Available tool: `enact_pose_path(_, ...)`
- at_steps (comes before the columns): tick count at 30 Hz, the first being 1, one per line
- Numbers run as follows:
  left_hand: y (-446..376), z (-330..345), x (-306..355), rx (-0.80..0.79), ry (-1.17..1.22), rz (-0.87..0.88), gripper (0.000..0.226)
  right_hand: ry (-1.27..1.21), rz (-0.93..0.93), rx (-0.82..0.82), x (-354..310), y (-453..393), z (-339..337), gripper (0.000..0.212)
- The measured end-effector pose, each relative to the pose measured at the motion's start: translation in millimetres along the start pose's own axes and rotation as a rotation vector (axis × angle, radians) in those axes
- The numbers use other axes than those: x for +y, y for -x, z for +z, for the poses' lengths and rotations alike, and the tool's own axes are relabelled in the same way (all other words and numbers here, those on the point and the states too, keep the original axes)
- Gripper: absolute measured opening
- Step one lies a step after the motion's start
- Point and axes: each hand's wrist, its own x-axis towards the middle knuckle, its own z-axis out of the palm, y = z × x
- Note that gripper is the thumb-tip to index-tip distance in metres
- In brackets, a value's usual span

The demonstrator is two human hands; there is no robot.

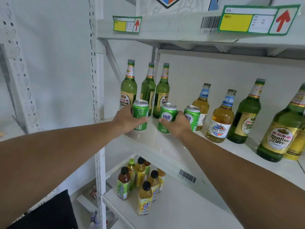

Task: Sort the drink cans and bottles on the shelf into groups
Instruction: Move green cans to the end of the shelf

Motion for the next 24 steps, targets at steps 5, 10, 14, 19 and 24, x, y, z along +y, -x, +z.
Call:
enact_pose_path(5, 2.5, 1.8, 4.5, 0.049, 0.009, -0.013, 0.053, -0.036, -0.020, -0.010, 3.0, -1.5, -4.7, 0.054)
enact_pose_path(10, 12.6, 3.7, 8.9, 0.109, -0.009, -0.014, 0.055, -0.019, -0.108, 0.039, 8.7, 4.7, -13.2, 0.055)
enact_pose_path(14, 23.9, 10.7, 13.2, 0.179, 0.002, -0.007, 0.059, -0.052, -0.118, 0.033, 11.5, 10.6, -20.6, 0.053)
enact_pose_path(19, 36.8, 15.2, 21.5, 0.200, -0.051, -0.019, 0.062, -0.049, -0.171, 0.036, 20.2, 23.3, -38.6, 0.052)
enact_pose_path(24, 60.5, 24.6, 34.8, 0.147, -0.024, 0.015, 0.058, -0.045, -0.169, 0.035, 36.0, 50.5, -66.0, 0.060)
